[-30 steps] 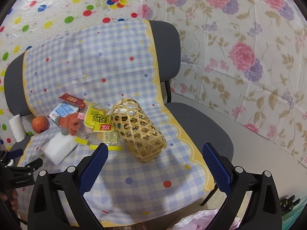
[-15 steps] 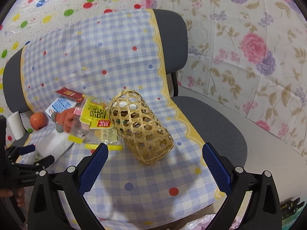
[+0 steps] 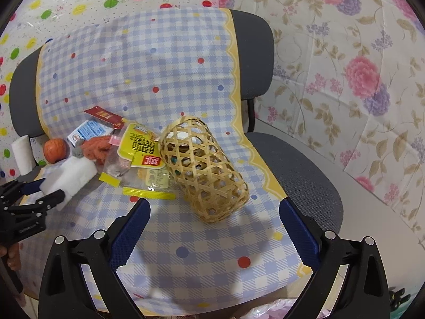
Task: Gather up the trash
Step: 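Grasp the white foam block with the left tool while the right tool grasps the bamboo tube, then carry foam block and bamboo tube to the wastebasket and open both tools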
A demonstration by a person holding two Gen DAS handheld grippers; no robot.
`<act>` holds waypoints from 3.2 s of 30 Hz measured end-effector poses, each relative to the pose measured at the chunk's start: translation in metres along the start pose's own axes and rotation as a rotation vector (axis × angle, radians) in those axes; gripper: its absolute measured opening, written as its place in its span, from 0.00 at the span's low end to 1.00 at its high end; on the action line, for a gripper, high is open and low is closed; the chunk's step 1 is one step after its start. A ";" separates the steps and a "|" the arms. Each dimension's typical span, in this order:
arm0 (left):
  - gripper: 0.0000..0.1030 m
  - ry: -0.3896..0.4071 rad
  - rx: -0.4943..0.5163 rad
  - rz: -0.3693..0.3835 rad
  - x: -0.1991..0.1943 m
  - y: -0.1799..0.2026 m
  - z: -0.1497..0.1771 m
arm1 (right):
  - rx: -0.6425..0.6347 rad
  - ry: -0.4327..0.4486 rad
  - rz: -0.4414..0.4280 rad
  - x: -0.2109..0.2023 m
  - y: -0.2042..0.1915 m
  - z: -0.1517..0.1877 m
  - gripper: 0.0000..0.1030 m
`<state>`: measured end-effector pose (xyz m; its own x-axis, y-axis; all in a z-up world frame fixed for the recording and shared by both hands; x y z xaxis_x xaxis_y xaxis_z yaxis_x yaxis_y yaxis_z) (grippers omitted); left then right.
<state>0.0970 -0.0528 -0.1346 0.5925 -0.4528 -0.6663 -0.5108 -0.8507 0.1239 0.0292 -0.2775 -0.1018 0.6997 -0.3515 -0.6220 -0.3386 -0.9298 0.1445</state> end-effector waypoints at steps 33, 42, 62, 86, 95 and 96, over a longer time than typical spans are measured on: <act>0.61 0.069 -0.052 -0.007 0.013 0.002 -0.041 | -0.216 -0.042 -0.151 0.105 -0.040 -0.027 0.85; 0.61 0.061 -0.067 -0.002 0.019 0.000 -0.038 | -0.202 -0.041 -0.121 0.096 -0.038 -0.026 0.76; 0.61 0.129 0.003 0.175 -0.033 0.075 -0.013 | 0.096 0.047 -0.099 -0.040 0.026 0.000 0.75; 0.61 -0.038 0.368 0.551 0.007 0.302 0.073 | 0.360 -0.084 0.377 -0.122 0.197 0.164 0.76; 0.78 -0.141 0.409 0.607 0.029 0.337 0.089 | 0.427 -0.135 0.356 -0.105 0.212 0.186 0.79; 0.80 -0.147 0.404 0.610 0.032 0.337 0.090 | 0.431 -0.142 0.346 -0.103 0.213 0.188 0.79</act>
<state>-0.1128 -0.3302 -0.1801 0.0556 -0.7484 -0.6609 -0.9280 -0.2829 0.2423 -0.2328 -0.4187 -0.1518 0.4208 -0.5818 -0.6960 -0.7799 -0.6239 0.0500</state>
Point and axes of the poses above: each gripper's, at about its wrist camera, not at the fingertips, and x roughly the way its jaws point, y to its right, z to its underside, the point moved 6 cm from there along x, roughly the way its jaws point, and after that the axes turned 15 degrees about z, right-handed, at the moved point
